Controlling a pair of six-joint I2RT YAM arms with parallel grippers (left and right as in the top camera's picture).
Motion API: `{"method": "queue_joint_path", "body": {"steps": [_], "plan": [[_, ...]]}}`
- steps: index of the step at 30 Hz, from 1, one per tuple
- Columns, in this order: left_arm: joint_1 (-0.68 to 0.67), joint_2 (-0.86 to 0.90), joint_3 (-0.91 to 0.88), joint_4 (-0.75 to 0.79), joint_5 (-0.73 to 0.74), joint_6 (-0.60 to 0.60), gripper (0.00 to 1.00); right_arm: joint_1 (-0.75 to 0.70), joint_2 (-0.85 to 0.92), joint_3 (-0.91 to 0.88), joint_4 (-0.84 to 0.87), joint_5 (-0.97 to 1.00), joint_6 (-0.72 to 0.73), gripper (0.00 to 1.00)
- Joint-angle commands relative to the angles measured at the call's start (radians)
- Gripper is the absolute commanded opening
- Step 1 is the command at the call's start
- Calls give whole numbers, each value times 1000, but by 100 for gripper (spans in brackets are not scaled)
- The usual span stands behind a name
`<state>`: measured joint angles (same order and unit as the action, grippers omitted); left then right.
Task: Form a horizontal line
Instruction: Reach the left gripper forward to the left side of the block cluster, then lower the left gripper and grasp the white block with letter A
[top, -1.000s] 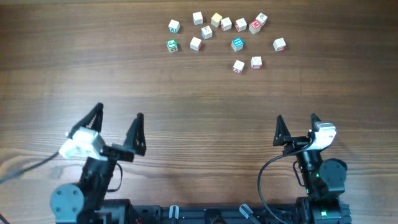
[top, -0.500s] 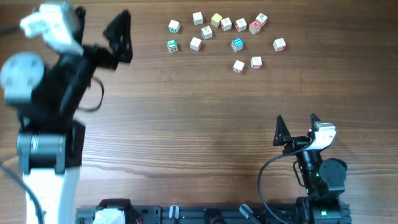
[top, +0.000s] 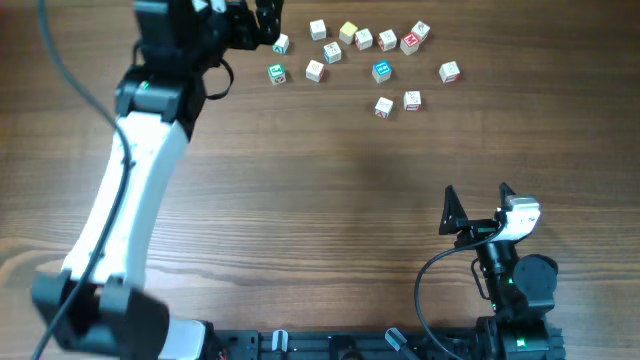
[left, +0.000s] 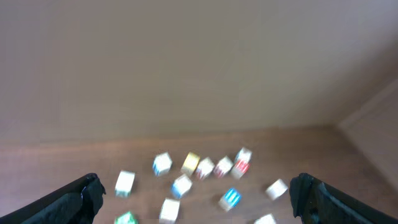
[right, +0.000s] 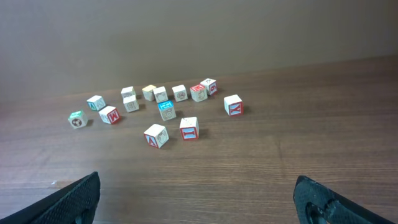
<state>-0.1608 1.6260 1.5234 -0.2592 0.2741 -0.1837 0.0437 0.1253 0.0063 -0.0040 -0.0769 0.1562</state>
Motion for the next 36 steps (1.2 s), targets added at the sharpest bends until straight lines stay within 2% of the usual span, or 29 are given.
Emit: {"method": "queue_joint_path", "body": {"steps": [1,9,14,18,22,31,36], "plan": [[0,103,17,-35,-17,20,100,-5,-3,1,2,18,2,100],[0,267,17,69,-22,19,100,-5,-3,1,2,18,1,100],[-1,384,17,147,-102,18,100,-5,-3,1,2,18,1,100],[-1,496,17,220,-221,-53,100,-5,-3,1,2,18,1,100],[-1,565,17,271,-220,-121,100,-5,-3,1,2,18,2,100],[-33,641,17,255,-220,-165,100,-5,-3,1,2,18,2,100],[-59,646,16,182,-224,-165,100,-5,-3,1,2,18,2,100]]}}
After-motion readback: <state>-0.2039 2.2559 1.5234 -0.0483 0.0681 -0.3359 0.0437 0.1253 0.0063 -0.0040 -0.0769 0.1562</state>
